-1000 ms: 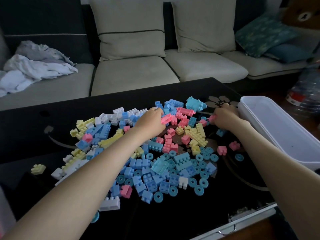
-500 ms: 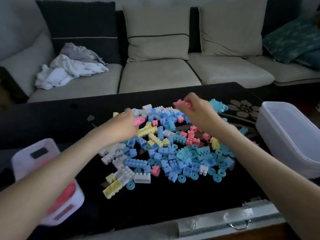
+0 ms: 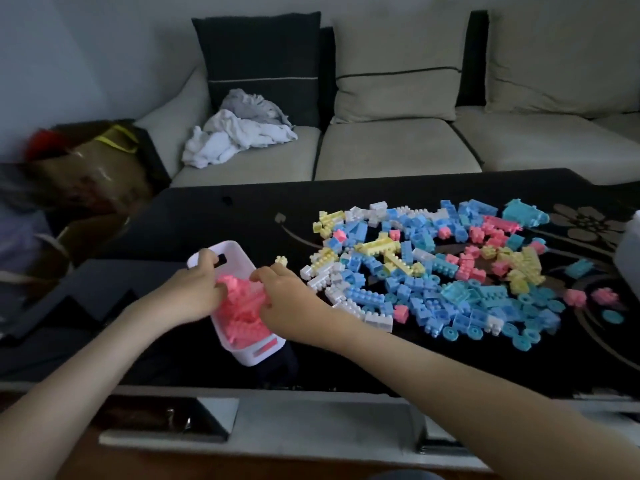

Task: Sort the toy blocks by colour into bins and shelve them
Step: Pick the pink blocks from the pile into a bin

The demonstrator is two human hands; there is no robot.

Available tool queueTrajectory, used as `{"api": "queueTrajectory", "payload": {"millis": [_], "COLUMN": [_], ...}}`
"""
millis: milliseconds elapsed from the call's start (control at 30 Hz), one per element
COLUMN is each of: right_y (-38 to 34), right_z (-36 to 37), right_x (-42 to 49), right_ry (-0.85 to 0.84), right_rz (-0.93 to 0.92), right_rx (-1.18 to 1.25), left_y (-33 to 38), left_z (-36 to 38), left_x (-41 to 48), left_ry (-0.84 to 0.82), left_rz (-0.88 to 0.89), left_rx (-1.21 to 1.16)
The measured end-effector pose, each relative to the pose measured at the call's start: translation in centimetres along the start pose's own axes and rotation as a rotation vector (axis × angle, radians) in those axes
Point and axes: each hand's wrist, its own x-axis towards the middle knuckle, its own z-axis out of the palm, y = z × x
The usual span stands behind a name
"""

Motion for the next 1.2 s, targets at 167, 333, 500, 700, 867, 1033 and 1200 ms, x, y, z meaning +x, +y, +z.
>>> {"api": "queueTrajectory", "payload": {"millis": [167,333,500,700,867,1033,1200], "right_y": [0.2,2.4,7.6,19.2,26.4,30.9,30.7], "right_z": [-0.6,-3.7,-8.1,-17.8,-22.4,-22.3,-22.0], "right_x": [-0.2,-0.3,-1.5,-5.3,-7.3,-7.4,-7.5], "right_ry": [-0.067,0.014,0.107,0.318,0.375,0.241,0.39], "right_rz": [0.049,0.123,0.259,0.67,0.887,0.873,0.845], "right_rx": [0.04,-0.054,-0.283,-0.334,-0.379,-0.508,-0.384], "left_y": [1.3,6.5,14.9,24.2,29.5,32.0,32.9], "left_z": [-0.7,-0.3,2.5,5.7,9.2,11.9,12.8], "left_x": [0.0,0.3,2.1,4.3,5.5,6.3,6.5], "left_ry": [0.096,0.29,0.219,0.045,-0.078,-0.142,-0.14], "left_rz": [0.122,0.365,0.551,0.698,0.796,0.807,0.801], "left_rx": [0.074,-0.093,-0.212,-0.181,-0.079,-0.034,-0.044]}}
